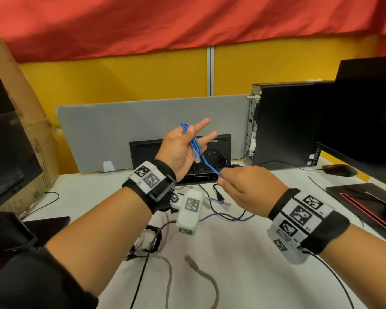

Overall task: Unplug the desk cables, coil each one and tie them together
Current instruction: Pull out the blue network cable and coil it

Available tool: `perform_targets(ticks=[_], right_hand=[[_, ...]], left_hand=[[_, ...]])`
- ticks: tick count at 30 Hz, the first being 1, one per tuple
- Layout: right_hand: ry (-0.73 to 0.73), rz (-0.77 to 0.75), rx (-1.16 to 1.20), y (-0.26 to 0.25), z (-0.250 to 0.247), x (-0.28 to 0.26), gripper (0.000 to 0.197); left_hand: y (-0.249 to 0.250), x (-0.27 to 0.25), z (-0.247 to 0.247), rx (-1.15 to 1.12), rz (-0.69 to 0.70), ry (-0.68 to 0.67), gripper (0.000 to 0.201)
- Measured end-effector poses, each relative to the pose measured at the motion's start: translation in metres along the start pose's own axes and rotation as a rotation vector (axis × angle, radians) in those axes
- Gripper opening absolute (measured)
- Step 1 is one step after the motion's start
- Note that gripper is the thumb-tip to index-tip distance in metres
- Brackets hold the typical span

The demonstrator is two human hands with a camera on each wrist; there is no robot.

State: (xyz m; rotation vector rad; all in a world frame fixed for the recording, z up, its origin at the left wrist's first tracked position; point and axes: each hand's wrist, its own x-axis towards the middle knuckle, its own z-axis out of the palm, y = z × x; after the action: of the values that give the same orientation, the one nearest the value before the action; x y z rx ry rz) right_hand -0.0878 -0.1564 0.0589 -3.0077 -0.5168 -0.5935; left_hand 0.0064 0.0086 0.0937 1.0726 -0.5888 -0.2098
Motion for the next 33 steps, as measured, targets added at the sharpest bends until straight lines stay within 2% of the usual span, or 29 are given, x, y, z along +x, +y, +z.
perform_targets(ticks=[5,10,12,15,19,21,23,25,27,30,31,32,33], right_hand=[[0.114,-0.122,-0.037,-0.005,-0.042,0.008,0.023],[0.218,-0.089,-0.106,0.015,-0.066,0.02,0.022],[0.254,-0.074,-0.104,0.023,-0.066,0.026,0.022],[0.26,-0.093,-0.093,0.031,-0.062,0.037,0.02],[0.359,-0.107,-0.204,0.039,-0.061,0.039,0.013],[0.402,-0.034,-0.196,0.036,-0.056,0.039,0.013],[0.372,0.087,-0.139,0.03,-0.049,0.041,0.018],[0.345,0.198,-0.013,0.024,-0.043,0.044,0.023],[0.323,0.303,0.277,0.019,-0.039,0.047,0.027],[0.204,0.466,1.068,0.01,-0.038,0.046,0.033],[0.151,0.493,1.258,0.007,-0.037,0.044,0.034],[0.1,0.47,1.313,0.006,-0.037,0.042,0.036],[0.052,0.412,1.252,0.006,-0.037,0.04,0.041]], left_hand=[[-0.003,-0.007,0.008,0.52,-0.01,-0.103,0.017],[0.0,-0.018,0.016,0.843,-0.095,-0.198,0.021],[0.001,-0.021,0.019,0.894,-0.093,-0.215,0.033],[0.002,-0.024,0.024,0.78,-0.173,-0.218,0.045],[0.003,-0.026,0.025,0.52,-0.252,-0.222,0.032],[0.003,-0.027,0.025,0.372,-0.293,-0.232,0.031],[0.002,-0.027,0.025,0.243,-0.334,-0.245,0.036],[0.0,-0.028,0.025,0.147,-0.36,-0.257,0.039],[-0.002,-0.028,0.024,0.087,-0.364,-0.256,0.042],[-0.005,-0.028,0.017,0.02,-0.354,-0.244,0.045],[-0.005,-0.029,0.015,0.011,-0.352,-0.239,0.045],[-0.006,-0.029,0.013,0.006,-0.353,-0.236,0.043],[-0.006,-0.029,0.012,0.001,-0.354,-0.236,0.042]])
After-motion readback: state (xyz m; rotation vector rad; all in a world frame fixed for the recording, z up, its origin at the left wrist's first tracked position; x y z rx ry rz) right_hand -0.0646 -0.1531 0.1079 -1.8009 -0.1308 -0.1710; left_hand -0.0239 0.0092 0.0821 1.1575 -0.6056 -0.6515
